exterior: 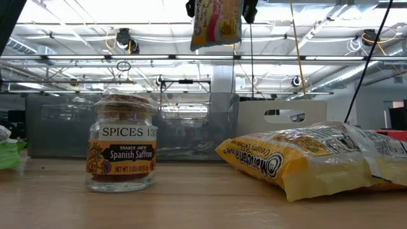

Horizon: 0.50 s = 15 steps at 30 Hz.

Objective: Pick & Place Food Item
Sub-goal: Put the blue pack into the left gray bin

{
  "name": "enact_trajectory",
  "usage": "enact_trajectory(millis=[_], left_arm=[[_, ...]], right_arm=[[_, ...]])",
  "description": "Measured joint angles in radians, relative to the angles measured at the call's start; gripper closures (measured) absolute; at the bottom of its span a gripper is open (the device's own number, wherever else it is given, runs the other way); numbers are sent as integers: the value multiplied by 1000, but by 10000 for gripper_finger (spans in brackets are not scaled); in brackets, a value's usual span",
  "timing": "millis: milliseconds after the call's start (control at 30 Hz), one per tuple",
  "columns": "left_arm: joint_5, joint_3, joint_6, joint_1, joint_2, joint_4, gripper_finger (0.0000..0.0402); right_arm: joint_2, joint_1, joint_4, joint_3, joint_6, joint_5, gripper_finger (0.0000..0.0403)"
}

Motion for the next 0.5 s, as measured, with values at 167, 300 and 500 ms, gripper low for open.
enact_trajectory(millis=[167,300,500], left_arm=[[-2,0,-1,31,-18,-58,399],[-13,0,-6,60,-48,-103,399],[-28,0,12,91,-113,-172,400]], right_arm=[[-9,-22,6,0,12,0,294],[-25,-51,7,0,26,1,245],[-40,-96,8,0,43,1,205]])
